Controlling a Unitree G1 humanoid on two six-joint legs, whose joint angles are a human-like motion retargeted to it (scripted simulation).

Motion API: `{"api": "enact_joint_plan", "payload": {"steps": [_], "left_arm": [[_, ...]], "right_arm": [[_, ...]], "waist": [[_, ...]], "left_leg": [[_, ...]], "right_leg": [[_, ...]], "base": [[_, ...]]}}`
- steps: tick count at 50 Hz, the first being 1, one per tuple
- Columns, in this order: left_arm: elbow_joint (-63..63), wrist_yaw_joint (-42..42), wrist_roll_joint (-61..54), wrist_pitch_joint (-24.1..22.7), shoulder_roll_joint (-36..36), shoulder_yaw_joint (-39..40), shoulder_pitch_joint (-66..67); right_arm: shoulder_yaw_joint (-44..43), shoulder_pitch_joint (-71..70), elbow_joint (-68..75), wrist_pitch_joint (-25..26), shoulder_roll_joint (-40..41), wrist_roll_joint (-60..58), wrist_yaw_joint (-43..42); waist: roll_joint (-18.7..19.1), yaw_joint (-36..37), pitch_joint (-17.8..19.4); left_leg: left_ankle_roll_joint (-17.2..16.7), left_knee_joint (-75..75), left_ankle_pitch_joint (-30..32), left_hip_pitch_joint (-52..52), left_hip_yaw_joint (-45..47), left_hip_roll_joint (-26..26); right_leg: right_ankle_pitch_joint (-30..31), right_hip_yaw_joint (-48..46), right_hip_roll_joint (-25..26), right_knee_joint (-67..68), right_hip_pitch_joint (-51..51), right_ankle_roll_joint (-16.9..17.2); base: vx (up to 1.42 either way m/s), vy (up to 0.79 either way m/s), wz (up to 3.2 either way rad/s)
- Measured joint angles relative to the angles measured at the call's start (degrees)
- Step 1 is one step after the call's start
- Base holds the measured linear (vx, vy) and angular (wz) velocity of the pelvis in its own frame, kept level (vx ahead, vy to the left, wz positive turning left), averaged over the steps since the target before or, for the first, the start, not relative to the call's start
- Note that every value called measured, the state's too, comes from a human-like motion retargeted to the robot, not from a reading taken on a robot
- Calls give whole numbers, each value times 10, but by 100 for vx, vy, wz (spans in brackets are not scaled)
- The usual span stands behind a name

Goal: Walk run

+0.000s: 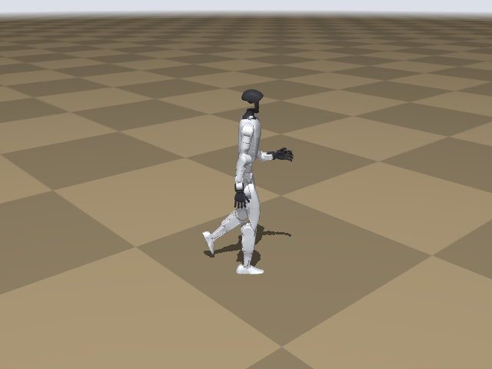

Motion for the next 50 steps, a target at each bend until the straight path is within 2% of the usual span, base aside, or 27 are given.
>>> {"api": "enact_joint_plan", "payload": {"steps": [2, 4, 7, 13, 15, 18, 20, 22, 23, 25, 27, 28, 30, 31, 32, 33, 34, 36, 38, 41, 45, 48, 50], "left_arm": [[-5, 2, 3, 1, -5, 11, -5], [-13, 8, 5, 2, -12, 20, -2], [-26, 11, 3, 4, -21, 30, 3], [-46, 20, 3, 8, -32, 45, 13], [-51, 23, 4, 9, -35, 51, 19], [-54, 22, 4, 11, -36, 59, 24], [-54, 20, 6, 12, -36, 68, 25], [-54, 21, 8, 12, -39, 79, 28], [-55, 21, 8, 12, -40, 84, 31], [-54, 25, 2, 15, -42, 93, 39], [-50, 26, -12, 20, -42, 102, 42], [-49, 25, -20, 23, -38, 104, 40], [-46, 23, -30, 27, -34, 102, 29], [-45, 24, -32, 28, -32, 100, 21], [-45, 26, -34, 28, -30, 98, 14], [-45, 30, -35, 29, -27, 95, 7], [-45, 33, -36, 29, -26, 90, 1], [-44, 39, -37, 30, -23, 76, -10], [-43, 39, -36, 29, -19, 61, -22], [-44, 31, -35, 25, -17, 43, -38], [-46, 23, -41, 20, -14, 22, -55], [-42, 19, -45, 17, -8, 13, -65], [-40, 16, -43, 14, -6, 8, -64]], "right_arm": [[-1, -26, -12, -3, -13, -9, 4], [-1, -49, -29, -10, -26, -17, 5], [-3, -81, -60, -30, -43, -14, 8], [-8, -125, -112, -62, -73, 24, 29], [-12, -130, -120, -67, -77, 31, 33], [-19, -127, -119, -74, -76, 38, 36], [-23, -118, -110, -77, -69, 39, 31], [-25, -107, -93, -78, -57, 31, 24], [-26, -100, -82, -76, -50, 24, 21], [-27, -84, -59, -64, -33, 5, 11], [-21, -65, -37, -52, -15, -9, -4], [-17, -56, -27, -50, -6, -13, -13], [-11, -37, -11, -47, 0, -15, -22], [-6, -29, -7, -43, 3, -16, -23], [-2, -21, -5, -38, 6, -19, -23], [0, -12, -5, -32, 11, -26, -23], [-2, -3, -6, -28, 15, -33, -26], [-9, 18, -8, -23, 23, -47, -34], [-11, 38, -8, -24, 29, -49, -39], [-8, 65, -4, -21, 38, -42, -40], [-8, 86, 5, -12, 47, -38, -39], [-3, 84, 16, -5, 47, -31, -31], [-2, 85, 17, -3, 47, -35, -27]], "waist": [[-9, 16, 9], [-22, 46, 15], [-30, 89, 25], [-9, 136, 41], [-11, 146, 41], [-14, 149, 32], [-24, 162, 27], [-40, 180, 20], [-47, 188, 17], [-59, 191, 9], [-66, 188, 5], [-65, 178, 8], [-58, 154, 18], [-41, 148, 15], [-21, 144, 12], [5, 144, 7], [25, 139, 4], [54, 121, 2], [74, 96, 0], [82, 67, 1], [70, 34, 11], [61, 17, 24], [63, 3, 31]], "left_leg": [[52, 38, -73, -46, 55, 38], [80, 32, -121, -92, 83, 30], [97, -43, -179, -151, 92, 4], [154, -323, -232, -200, 149, -5], [161, -406, -279, -207, 176, -26], [139, -486, -325, -199, 232, -52], [185, -475, -313, -190, 253, -55], [216, -449, -302, -184, 270, -50], [225, -442, -280, -184, 251, -52], [222, -423, -252, -178, 221, -56], [235, -393, -258, -177, 175, -60], [235, -376, -277, -167, 148, -66], [235, -360, -303, -130, 130, -82], [234, -365, -307, -116, 119, -76], [230, -370, -310, -105, 106, -64], [221, -373, -313, -97, 88, -42], [217, -374, -318, -87, 78, -30], [213, -381, -326, -61, 62, -23], [211, -393, -330, -36, 38, -27], [210, -402, -339, -1, -2, -48], [206, -410, -356, 54, -40, -84], [196, -414, -361, 102, -59, -93], [184, -412, -358, 130, -75, -88]], "right_leg": [[-2, -38, -4, -10, 27, 0], [-3, -41, -1, -21, 50, -5], [-8, -37, 12, -36, 82, -12], [-48, -55, 60, -49, 144, -36], [-59, -57, 69, -52, 165, -42], [-61, -82, 77, -49, 191, -38], [-44, -66, 78, -35, 202, -31], [0, -61, 73, -16, 210, -9], [34, -64, 68, -6, 216, 8], [126, -74, 59, 22, 223, 59], [232, -51, 60, 86, 212, 116], [263, -34, 69, 153, 193, 136], [273, -7, 88, 318, 140, 156], [273, 8, 112, 343, 120, 153], [265, 21, 137, 357, 100, 141], [240, 27, 162, 351, 80, 112], [205, 23, 165, 356, 58, 84], [127, 7, 145, 367, 14, 38], [61, -7, 112, 353, -27, 8], [40, 6, 68, 261, -67, 20], [23, 83, 35, 107, -96, 57], [-14, 98, -1, 2, -115, 73], [-47, 126, -4, -63, -117, 110]], "base": [[70, -32, 3], [74, -25, -78], [62, -14, -66], [62, -11, -10], [71, -10, 12], [86, -7, 31], [90, -9, -11], [100, -9, -48], [123, -6, -48], [119, -5, -25], [102, -8, 17], [102, -12, 89], [98, -6, 141], [92, 6, 118], [91, 9, 69], [88, 8, 60], [82, 8, 68], [78, 10, 138], [83, 6, 184], [82, -1, 170], [80, -11, 157], [71, -15, 135], [95, -28, 120]]}}
